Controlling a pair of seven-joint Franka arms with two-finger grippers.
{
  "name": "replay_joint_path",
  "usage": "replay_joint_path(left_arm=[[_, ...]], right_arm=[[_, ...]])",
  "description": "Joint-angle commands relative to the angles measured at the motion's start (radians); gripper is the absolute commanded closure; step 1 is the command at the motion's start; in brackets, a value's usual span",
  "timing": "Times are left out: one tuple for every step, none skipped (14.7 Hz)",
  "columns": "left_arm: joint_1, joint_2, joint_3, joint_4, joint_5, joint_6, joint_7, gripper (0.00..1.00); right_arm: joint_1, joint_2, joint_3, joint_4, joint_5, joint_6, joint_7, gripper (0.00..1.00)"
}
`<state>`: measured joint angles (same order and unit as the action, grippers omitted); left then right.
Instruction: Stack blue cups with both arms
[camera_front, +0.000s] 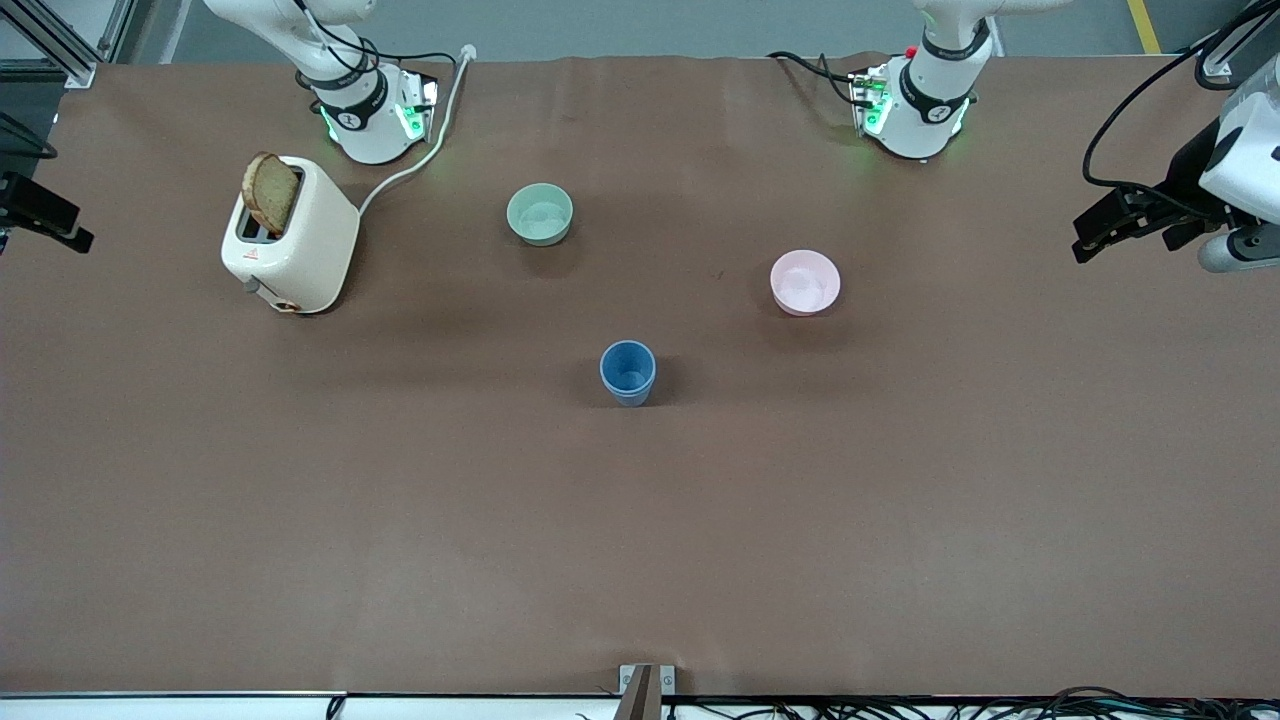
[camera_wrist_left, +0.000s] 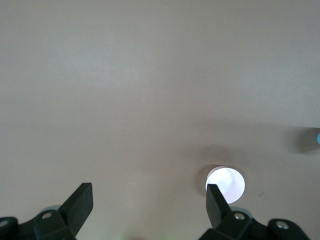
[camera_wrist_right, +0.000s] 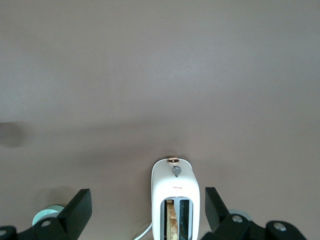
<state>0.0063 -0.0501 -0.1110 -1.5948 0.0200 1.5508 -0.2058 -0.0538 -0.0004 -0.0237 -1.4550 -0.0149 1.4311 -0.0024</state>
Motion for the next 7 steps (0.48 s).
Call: replay_joint_path(left_arm=[[0.004,-0.011,-0.006,0.018,-0.006,-0.012,0.038,0.0],[0.004,-0.01,-0.004,0.019,-0.006,-0.012,0.051,0.0],[0.006,-0.01,-0.004,0.019,-0.006,-0.014,0.058,0.0],[0.006,-0.01,-0.004,0.019,-0.006,-0.012,0.063,0.0],[0.006,-0.01,-0.006,0.019,-0.008,-0.014,0.065,0.0],[0.004,-0.011,-0.006,0.019,-0.008,-0.014,0.065,0.0],[0.004,-0.011,-0.006,0.019,-0.008,-0.014,0.065,0.0]], right_arm=[[-0.067,-0.012,0.065,-0.016,0.015,0.002,-0.01,0.0],[-0.06,-0.01,0.056,-0.015,0.013,-0.001,-0.01,0.0],[-0.046,-0.01,0.041,-0.015,0.013,0.002,-0.01,0.0],[-0.038,-0.01,0.034,-0.011,0.013,0.006,-0.008,0.0],[-0.041,-0.009,0.034,-0.011,0.013,0.008,-0.008,0.0],[-0.043,-0.009,0.034,-0.011,0.013,0.006,-0.008,0.0],[-0.044,-0.01,0.034,-0.011,0.013,0.005,-0.008,0.0]])
